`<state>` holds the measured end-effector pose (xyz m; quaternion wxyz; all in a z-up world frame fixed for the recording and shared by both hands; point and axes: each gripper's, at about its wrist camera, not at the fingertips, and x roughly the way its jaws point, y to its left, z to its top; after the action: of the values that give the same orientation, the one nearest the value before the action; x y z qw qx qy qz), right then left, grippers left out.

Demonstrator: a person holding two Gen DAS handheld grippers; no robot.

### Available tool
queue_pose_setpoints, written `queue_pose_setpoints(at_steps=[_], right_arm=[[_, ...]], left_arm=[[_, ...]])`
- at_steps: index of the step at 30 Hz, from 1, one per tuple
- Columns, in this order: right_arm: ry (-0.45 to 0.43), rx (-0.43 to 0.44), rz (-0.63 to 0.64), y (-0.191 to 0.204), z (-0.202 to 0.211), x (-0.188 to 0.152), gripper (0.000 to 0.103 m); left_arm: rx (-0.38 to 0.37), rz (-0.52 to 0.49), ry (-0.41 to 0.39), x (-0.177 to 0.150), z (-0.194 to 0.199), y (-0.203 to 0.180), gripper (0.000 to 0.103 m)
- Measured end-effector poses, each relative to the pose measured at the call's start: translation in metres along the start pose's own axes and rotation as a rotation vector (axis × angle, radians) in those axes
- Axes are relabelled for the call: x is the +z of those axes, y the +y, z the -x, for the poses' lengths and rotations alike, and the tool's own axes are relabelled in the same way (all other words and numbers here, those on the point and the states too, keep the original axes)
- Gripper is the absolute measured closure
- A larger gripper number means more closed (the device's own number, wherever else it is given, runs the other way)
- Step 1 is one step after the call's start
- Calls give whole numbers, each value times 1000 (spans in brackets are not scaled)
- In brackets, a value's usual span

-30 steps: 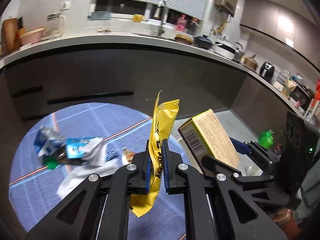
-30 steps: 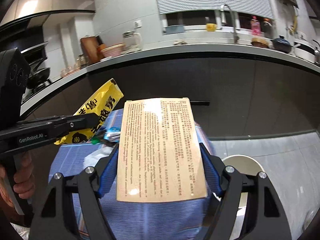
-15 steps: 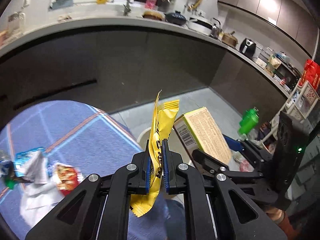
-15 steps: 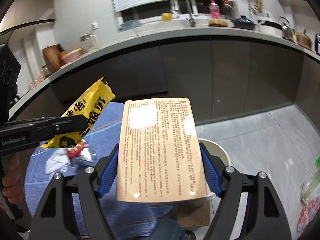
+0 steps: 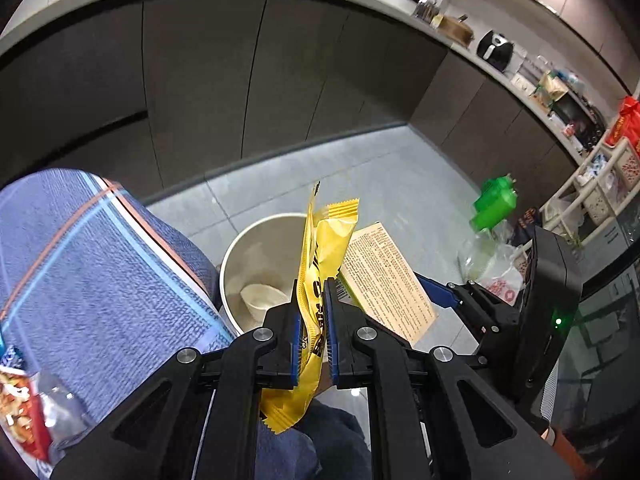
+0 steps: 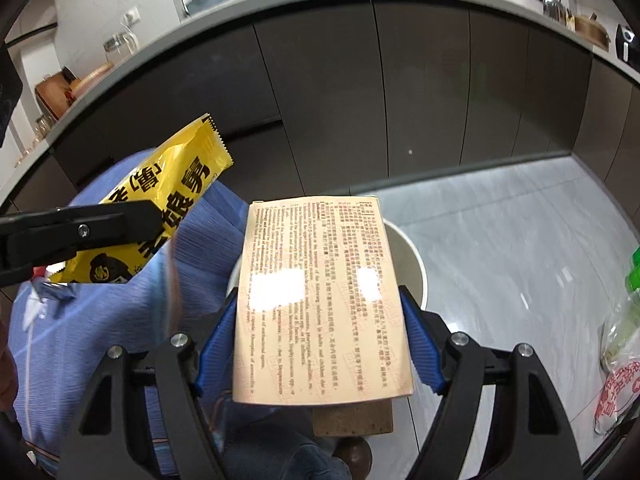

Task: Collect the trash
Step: 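Carry the wrapper and box to the white bin and release both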

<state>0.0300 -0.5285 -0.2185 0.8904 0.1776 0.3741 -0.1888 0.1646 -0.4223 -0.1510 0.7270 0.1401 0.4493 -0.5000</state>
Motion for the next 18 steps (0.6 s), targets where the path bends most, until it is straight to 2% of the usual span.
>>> queue_pose_setpoints(at_steps=[4, 11, 13, 14, 15, 18], right_arm=[[33, 0, 5, -4, -24, 2, 28], [72, -5, 18, -3, -47, 3, 27], [80, -10, 37, -1, -51, 1, 24], [83, -10, 44, 0, -53, 2, 12], [79, -16, 58, 3, -53, 0, 7], [58, -23, 102, 8, -50, -1, 4]], left_arm=[[18, 26, 35, 5, -25, 6, 94], [38, 21, 49, 9, -45, 6, 93], [46, 16, 40, 10, -46, 6, 87], [48, 15, 31, 10, -45, 5, 76], [49, 17, 20, 11, -44, 4, 58], [54, 34, -49, 14, -38, 0, 28]])
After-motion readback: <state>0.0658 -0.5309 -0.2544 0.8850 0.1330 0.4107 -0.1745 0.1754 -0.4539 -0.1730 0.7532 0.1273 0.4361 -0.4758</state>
